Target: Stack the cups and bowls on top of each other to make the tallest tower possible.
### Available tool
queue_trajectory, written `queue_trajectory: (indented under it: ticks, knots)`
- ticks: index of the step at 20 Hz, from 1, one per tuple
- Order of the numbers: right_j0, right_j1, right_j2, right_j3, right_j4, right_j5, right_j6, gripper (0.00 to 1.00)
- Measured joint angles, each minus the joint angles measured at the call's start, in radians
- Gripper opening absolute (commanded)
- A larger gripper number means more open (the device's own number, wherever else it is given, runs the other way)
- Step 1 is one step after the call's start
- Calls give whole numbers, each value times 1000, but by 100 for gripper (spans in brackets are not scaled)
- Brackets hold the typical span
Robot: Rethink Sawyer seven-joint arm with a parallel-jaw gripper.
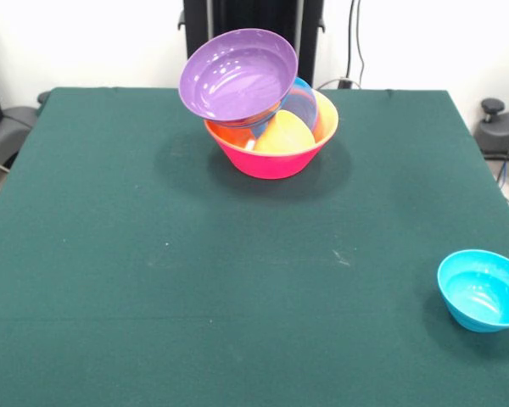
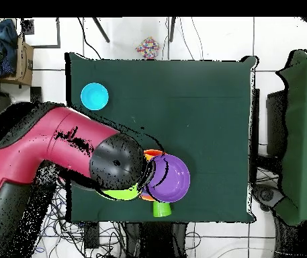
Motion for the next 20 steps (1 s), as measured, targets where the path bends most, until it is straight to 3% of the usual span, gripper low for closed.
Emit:
queue_trajectory:
  ticks: [9,20]
  knots:
    - [-2,1,28,20,0,84,-24,0]
    - [-13,4,79,57,4,205,-193,0]
